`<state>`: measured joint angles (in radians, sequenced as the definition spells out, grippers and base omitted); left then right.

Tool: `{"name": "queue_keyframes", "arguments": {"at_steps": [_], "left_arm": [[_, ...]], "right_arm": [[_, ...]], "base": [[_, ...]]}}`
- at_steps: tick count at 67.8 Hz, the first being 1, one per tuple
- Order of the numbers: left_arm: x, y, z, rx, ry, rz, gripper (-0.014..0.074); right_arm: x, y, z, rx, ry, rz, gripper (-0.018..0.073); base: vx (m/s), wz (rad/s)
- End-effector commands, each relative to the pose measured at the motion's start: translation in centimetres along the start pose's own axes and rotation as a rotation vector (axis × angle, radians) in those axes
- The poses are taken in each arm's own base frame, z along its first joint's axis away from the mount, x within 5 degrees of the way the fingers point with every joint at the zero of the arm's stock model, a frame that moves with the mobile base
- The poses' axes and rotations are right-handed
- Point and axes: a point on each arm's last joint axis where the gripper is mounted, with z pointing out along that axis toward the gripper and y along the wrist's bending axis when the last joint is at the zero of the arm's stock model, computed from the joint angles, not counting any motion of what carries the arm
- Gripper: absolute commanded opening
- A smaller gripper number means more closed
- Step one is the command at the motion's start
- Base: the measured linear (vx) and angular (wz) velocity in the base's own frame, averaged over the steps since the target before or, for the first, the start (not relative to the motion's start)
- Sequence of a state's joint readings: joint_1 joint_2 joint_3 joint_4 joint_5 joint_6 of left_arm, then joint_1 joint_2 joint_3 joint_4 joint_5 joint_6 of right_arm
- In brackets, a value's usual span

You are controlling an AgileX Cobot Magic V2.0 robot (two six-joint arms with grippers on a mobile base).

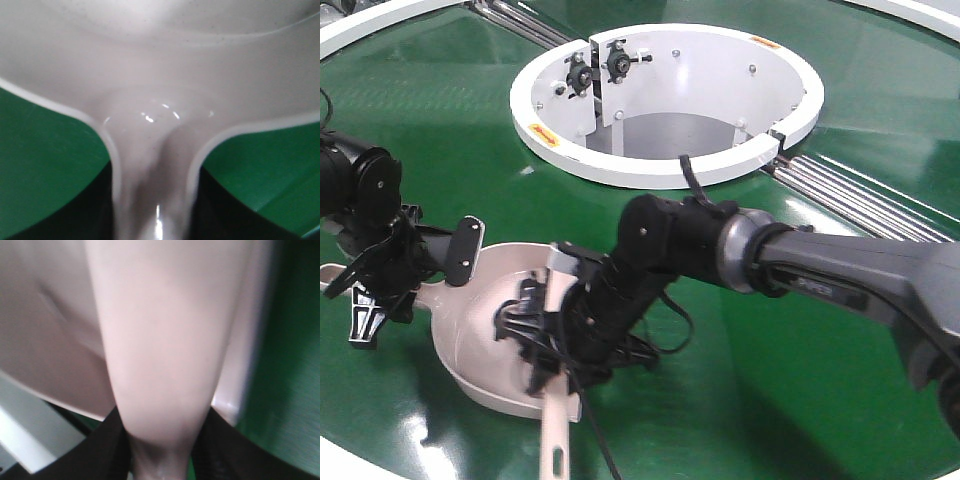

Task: Clean and inspect green conveyor with broom and dustpan
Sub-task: 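Sweep the black cable into the dustpan with the brush in the right gripper, then move the brush back and lower it onto the belt with the right gripper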

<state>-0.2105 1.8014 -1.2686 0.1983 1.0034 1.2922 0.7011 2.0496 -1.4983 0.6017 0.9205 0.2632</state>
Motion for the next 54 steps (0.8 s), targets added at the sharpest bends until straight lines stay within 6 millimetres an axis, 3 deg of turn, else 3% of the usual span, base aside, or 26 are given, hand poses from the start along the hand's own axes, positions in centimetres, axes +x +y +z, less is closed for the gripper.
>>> {"name": "queue_keyframes", "arguments": {"at_steps": [1, 15, 35, 54], "left_arm": [[0.1, 0.3, -2.0, -0.082, -0.017, -0.02, -0.0008], [0.1, 0.3, -2.0, -0.082, -0.017, -0.02, -0.0008], [0.1, 0.3, -2.0, -0.082, -0.017, -0.02, -0.0008], [0.1, 0.3, -2.0, -0.082, -0.017, -0.02, -0.0008]], "right_arm": [[-0.7, 3.2, -3.3, -0.118, -0.095, -0.063, -0.0003], [-1.5, 4.4, -4.5, -0.144, -0.152, -0.1, -0.0003], [-1.4, 3.9, -5.6, -0.046, -0.188, -0.172, -0.0003], [-0.7, 3.2, -10.6, 0.15, -0.356, -0.228, -0.0002]], "base": [[0.0, 0.0], [0.0, 0.0], [0.0, 0.0], [0.0, 0.0]]}}
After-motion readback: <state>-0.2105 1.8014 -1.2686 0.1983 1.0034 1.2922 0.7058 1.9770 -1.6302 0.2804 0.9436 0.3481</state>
